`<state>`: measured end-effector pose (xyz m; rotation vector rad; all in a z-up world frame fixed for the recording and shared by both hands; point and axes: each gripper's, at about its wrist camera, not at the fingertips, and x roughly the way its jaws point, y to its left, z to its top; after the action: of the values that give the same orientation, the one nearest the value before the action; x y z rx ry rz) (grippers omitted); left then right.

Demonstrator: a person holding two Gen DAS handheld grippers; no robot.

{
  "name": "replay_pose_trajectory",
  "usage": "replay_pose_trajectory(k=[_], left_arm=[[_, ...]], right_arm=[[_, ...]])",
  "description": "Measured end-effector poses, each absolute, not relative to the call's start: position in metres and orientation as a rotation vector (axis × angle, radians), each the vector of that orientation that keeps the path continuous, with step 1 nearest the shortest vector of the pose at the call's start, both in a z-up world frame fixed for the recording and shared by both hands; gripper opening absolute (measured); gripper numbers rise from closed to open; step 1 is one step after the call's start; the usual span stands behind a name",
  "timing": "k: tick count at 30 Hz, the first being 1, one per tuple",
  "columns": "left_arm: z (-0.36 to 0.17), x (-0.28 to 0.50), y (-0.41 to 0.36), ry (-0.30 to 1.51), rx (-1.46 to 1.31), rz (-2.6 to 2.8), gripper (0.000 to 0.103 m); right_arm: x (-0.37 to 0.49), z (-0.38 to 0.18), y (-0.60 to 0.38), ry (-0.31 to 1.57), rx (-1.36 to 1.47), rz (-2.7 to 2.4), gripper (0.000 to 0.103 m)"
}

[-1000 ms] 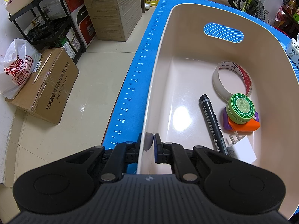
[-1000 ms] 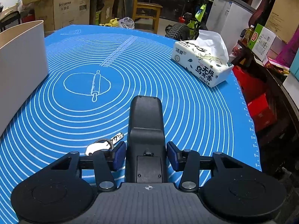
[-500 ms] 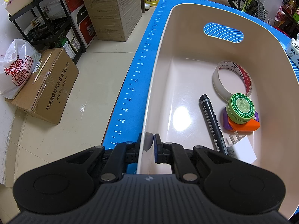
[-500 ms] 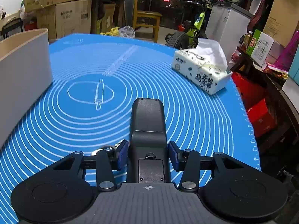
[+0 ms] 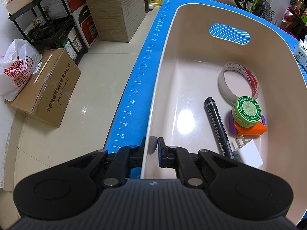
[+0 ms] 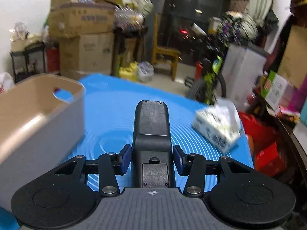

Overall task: Organize rigid objects
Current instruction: 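Carry the black remote control into the bin and open the right tool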

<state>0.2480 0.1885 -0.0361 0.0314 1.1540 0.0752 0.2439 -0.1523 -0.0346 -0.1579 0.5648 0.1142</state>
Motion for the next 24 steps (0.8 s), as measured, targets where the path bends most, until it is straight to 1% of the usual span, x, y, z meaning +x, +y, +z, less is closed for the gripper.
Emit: replay_pose_trajectory(k=[7, 12, 18, 24], left_arm=[[-0.036, 0.248, 0.189, 1.153, 0.033, 0.076, 0.011], [-0.036, 0.248, 0.189, 1.153, 0.033, 0.076, 0.011], [-0.038, 0.249, 0.187, 1.153, 0.035, 0.076, 0.011], [-0.038, 0.249, 0.186, 1.153, 0.036, 0.076, 0.011]], right_arm=[[0.246, 0.016, -0.106, 0.478, -0.133, 0.244, 0.052], [0.255, 0.035, -0.065, 0.464, -0.128, 0.324, 0.052], [0.262, 0.032, -0.015, 0.502, -0.115, 0.396, 0.052], [0.262, 0.003, 0.026, 0.609, -0.140, 0.481, 0.052]])
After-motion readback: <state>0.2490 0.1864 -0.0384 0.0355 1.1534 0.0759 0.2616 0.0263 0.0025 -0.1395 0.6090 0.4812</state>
